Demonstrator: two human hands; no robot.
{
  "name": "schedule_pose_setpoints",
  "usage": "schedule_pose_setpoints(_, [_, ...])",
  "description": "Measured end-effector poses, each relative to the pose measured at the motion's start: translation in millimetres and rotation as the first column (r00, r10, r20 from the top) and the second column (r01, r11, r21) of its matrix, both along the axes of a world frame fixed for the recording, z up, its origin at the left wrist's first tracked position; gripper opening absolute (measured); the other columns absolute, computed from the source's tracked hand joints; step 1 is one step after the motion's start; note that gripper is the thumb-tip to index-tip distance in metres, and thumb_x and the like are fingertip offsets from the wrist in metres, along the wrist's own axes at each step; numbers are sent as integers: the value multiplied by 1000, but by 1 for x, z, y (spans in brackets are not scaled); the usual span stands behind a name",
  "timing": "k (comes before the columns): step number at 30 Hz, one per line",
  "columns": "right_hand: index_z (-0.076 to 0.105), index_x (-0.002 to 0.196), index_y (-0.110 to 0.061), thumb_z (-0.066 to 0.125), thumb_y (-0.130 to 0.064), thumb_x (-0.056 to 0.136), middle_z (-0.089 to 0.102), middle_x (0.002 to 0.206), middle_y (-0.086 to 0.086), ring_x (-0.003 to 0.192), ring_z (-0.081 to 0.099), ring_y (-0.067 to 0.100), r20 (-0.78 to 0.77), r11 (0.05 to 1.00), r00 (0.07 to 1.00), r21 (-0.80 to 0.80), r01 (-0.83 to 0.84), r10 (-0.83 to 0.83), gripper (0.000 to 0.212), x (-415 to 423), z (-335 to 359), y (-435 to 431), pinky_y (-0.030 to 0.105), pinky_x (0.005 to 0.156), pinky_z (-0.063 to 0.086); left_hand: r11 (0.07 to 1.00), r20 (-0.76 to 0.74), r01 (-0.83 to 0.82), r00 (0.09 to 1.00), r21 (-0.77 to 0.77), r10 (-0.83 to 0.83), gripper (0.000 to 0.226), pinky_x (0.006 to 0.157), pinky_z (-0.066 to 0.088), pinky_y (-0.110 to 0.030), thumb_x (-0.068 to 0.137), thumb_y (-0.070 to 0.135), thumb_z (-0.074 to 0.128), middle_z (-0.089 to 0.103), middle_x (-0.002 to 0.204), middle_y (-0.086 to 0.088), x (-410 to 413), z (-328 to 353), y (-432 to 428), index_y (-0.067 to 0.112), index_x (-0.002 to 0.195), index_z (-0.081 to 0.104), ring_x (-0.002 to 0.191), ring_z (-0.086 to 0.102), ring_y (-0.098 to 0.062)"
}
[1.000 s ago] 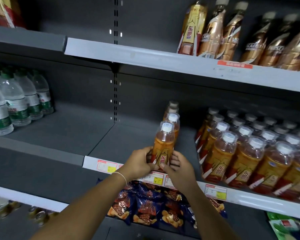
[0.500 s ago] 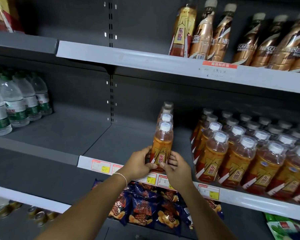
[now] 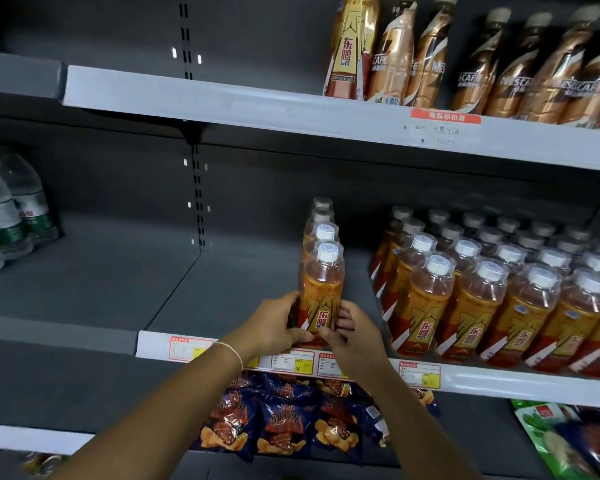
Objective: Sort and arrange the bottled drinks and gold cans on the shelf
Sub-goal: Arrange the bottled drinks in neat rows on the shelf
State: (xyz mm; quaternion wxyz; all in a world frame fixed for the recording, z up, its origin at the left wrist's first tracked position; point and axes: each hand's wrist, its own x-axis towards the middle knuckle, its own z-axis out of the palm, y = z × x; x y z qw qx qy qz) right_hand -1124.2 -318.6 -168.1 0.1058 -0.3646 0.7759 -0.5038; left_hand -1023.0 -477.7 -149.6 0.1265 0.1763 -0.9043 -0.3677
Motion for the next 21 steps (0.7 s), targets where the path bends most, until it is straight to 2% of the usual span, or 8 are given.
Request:
schedule_pose_setpoints(4, [54, 115, -37, 76, -27, 85, 66, 109, -18, 103, 61, -2, -1, 1000, 1000, 16, -15, 15, 39, -1, 9, 0, 23, 92, 52, 992, 15, 75, 997, -101, -74, 61, 70, 41, -4, 67, 36, 87, 67, 112, 10, -4, 6, -13, 26, 119, 58, 92, 60, -3])
schedule_pose_setpoints(8, [55, 113, -38, 78, -34, 82, 67, 108, -19, 102, 60, -6, 0, 1000, 1000, 11, 22, -22, 39, 3, 9, -3, 15, 86, 50, 988, 2, 119, 993, -99, -119, 63, 83, 53, -23, 66, 38, 87, 67, 114, 7, -8, 2, -17, 25, 120, 58, 97, 63, -9])
schedule_pose_setpoints(10, [55, 110, -41, 79, -34, 81, 68, 106, -20, 100, 60, -8, -3, 999, 999, -8, 47, -47, 38, 4, 7, -5, 13, 83, 49, 989, -30, 126, 991, -82, -129, 64, 88, 54, -27, 67, 38, 86, 67, 115, 7, -7, -3, -16, 25, 122, 57, 100, 64, -10])
schedule_pose_setpoints(12, [55, 112, -41, 79, -35, 81, 67, 106, -20, 101, 60, -5, -4, 998, 998, -15, 62, -63, 39, 4, 4, -5, 17, 85, 50, 990, -54, 128, 990, -58, -131, 64, 89, 54, -29, 68, 37, 85, 67, 116, 7, -5, -6, -14, 25, 124, 56, 101, 63, -10])
schedule_pose_setpoints(14, [54, 111, -43, 79, -35, 81, 67, 107, -21, 102, 60, -4, -4, 998, 998, -20, 65, -65, 40, 3, 2, -5, 18, 85, 50, 992, -72, 121, 990, -45, -124, 62, 88, 54, -25, 69, 36, 85, 67, 115, 7, -4, -7, -13, 25, 124, 57, 100, 63, -9])
schedule_pose_setpoints(17, [55, 115, -41, 79, -38, 80, 66, 107, -22, 100, 59, -8, -8, 998, 998, -19, 59, -60, 43, 1, 0, -5, 15, 83, 49, 993, -95, 116, 988, -31, -119, 59, 78, 47, -7, 70, 34, 85, 67, 111, 11, -1, -6, -11, 28, 121, 58, 96, 63, -4])
schedule_pose_setpoints(19, [55, 115, -42, 78, -43, 79, 66, 104, -23, 97, 58, -11, -35, 998, 997, -7, 65, -66, 42, 0, -2, -5, 13, 80, 48, 992, -57, 124, 991, 20, -122, 59, 77, 44, -3, 71, 31, 85, 66, 110, 16, 2, -2, -13, 30, 123, 58, 95, 62, 2])
schedule_pose_setpoints(21, [57, 112, -42, 76, -49, 78, 65, 101, -22, 93, 59, -7, -87, 995, 991, 23, 100, -98, 40, -1, -4, -4, 14, 78, 48, 984, 17, 153, 988, 87, -155, 57, 81, 44, -3, 75, 19, 82, 65, 113, 17, 5, 4, -21, 27, 126, 58, 101, 60, 6])
